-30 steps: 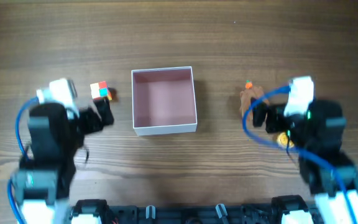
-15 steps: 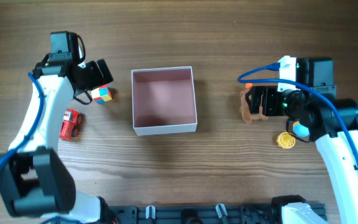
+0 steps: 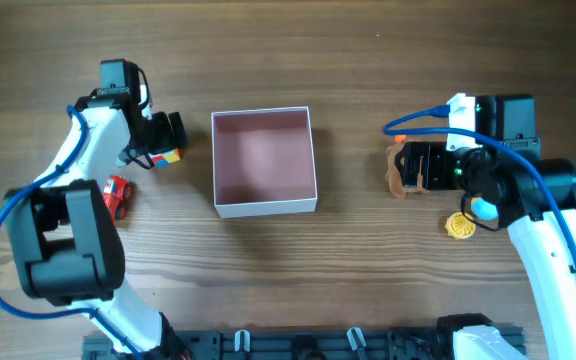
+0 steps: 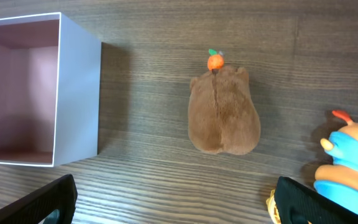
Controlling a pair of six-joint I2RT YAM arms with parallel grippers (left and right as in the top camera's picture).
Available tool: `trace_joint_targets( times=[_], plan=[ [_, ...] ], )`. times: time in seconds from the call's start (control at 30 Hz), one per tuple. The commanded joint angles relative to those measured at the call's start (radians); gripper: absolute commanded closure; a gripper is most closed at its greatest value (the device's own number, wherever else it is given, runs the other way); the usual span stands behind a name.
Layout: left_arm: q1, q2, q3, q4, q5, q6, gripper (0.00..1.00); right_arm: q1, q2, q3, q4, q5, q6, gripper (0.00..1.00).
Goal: Pack container
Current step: 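Reach the left gripper to the colorful puzzle cube and grasp it, then carry the cube with the left gripper into the box and release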
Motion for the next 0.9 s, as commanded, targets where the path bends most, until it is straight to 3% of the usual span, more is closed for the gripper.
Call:
trace_joint_targets(
  times=[0.0,0.03,0.13,0.2,0.37,0.53,0.67,0.87],
  plan=[
    [-0.021,0.046,0.013,0.017,-0.002,0.066,0.05,-0.002,0.000,0.022,-0.001,0.009,0.019,0.00],
    [-0.026,0.048,0.013,0.027,-0.002,0.066,0.08,-0.002,0.000,0.022,-0.001,0.009,0.019,0.00],
    [-0.049,0.048,0.013,0.055,-0.002,0.088,0.37,-0.002,0.000,0.022,-0.008,0.005,0.018,0.00],
    [-0.062,0.048,0.013,0.057,-0.002,0.087,0.48,-0.002,0.000,0.022,-0.010,0.005,0.019,0.00],
    [-0.072,0.048,0.013,0.041,-0.002,0.087,0.50,-0.002,0.000,0.022,-0.010,0.005,0.018,0.00],
    [-0.072,0.040,0.013,0.028,-0.002,0.087,0.89,-0.002,0.000,0.022,-0.010,0.005,0.018,0.00],
    [-0.072,-0.049,0.017,0.027,-0.002,0.087,0.96,-0.002,0.000,0.022,-0.009,0.005,0.018,0.00],
    [-0.153,-0.321,0.017,0.003,-0.002,0.087,0.96,-0.002,0.000,0.022,-0.002,0.005,0.018,0.00]
  ],
)
